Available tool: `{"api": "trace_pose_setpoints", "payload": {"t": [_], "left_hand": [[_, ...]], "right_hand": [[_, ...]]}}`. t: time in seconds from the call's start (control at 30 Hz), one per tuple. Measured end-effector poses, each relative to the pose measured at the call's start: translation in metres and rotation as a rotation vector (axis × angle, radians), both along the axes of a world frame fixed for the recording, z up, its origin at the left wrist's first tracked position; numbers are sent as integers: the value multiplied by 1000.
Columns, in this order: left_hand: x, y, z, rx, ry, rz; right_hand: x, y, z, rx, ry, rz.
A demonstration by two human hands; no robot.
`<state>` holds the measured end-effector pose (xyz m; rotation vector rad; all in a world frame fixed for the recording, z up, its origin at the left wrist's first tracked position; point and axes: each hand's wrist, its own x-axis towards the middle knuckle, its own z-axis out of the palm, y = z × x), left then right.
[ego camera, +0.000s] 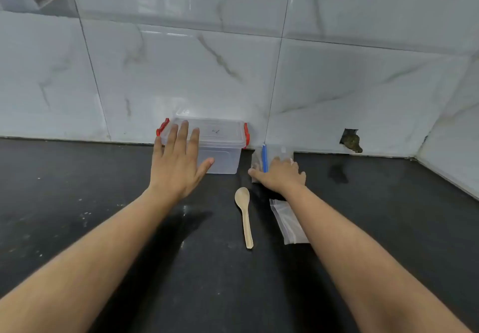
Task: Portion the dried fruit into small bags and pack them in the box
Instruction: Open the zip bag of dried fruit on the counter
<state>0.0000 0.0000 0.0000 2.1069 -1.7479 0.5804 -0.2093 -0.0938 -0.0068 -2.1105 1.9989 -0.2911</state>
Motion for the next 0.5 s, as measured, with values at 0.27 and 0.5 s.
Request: {"api": "trace_pose_setpoints", "payload": {"t": [0.27,0.5], "left_hand": [[-3,-5,-8,-69,-97,-42],[-8,11,5,-98,-104,-78]], "right_hand": [[5,2,0,-16,23,62],[-6,11,39,-166,-321,17]]}}
